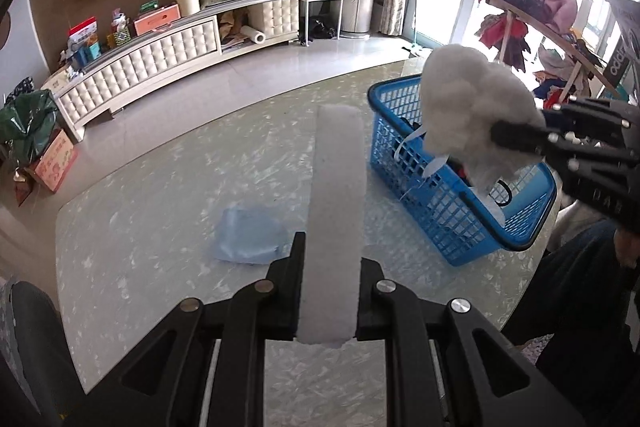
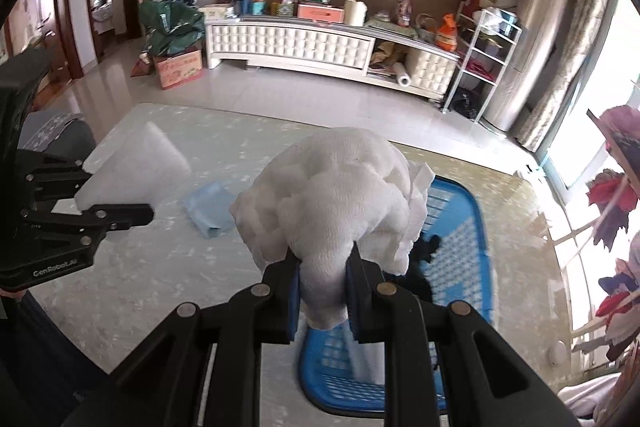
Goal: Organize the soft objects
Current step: 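Carry the white quilted pad into the basket and open the right gripper, then carry the white foam strip over the basket and release it with the left gripper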
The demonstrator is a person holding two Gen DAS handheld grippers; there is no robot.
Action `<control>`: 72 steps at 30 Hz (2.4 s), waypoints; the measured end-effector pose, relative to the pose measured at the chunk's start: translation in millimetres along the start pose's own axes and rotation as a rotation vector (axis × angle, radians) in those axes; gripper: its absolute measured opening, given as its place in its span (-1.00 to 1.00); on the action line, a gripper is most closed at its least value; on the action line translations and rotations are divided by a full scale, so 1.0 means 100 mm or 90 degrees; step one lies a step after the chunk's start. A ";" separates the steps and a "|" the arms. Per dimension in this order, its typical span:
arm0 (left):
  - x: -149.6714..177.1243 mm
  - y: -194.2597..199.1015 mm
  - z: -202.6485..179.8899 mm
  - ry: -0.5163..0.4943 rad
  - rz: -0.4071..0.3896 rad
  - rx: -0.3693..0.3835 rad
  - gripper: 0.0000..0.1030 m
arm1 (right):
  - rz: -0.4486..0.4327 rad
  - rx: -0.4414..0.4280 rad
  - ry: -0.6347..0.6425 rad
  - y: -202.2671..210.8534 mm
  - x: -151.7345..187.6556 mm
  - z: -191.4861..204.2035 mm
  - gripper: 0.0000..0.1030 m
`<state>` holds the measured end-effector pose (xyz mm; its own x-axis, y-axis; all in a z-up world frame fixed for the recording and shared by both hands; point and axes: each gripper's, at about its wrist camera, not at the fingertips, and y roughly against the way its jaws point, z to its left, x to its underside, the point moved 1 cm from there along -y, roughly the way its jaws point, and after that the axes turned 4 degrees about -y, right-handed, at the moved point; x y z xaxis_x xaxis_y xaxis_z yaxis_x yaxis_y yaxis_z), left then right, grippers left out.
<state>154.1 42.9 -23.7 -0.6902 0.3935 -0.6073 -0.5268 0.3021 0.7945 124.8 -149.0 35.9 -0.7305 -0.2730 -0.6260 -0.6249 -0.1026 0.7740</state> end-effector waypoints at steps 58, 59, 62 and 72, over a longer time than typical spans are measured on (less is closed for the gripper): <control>-0.24 -0.28 -0.40 -0.036 0.046 0.036 -0.71 | 0.059 0.063 -0.122 0.00 0.39 -0.72 1.00; -0.25 -0.27 -0.45 -0.040 0.046 0.037 -0.71 | 0.052 0.062 -0.125 0.03 0.38 -0.74 1.00; -0.30 -0.27 -0.58 -0.046 0.049 0.047 -0.71 | 0.040 0.053 -0.135 0.10 0.43 -0.81 1.00; -0.63 -0.32 -1.10 -0.101 0.059 0.055 -0.71 | 0.026 0.030 -0.156 0.13 0.56 -1.01 1.00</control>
<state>159.8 -87.5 -11.0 -0.6436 0.5532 -0.5289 -0.4152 0.3283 0.8485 104.0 -261.8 20.4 -0.7963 -0.0356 -0.6039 -0.6021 -0.0497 0.7969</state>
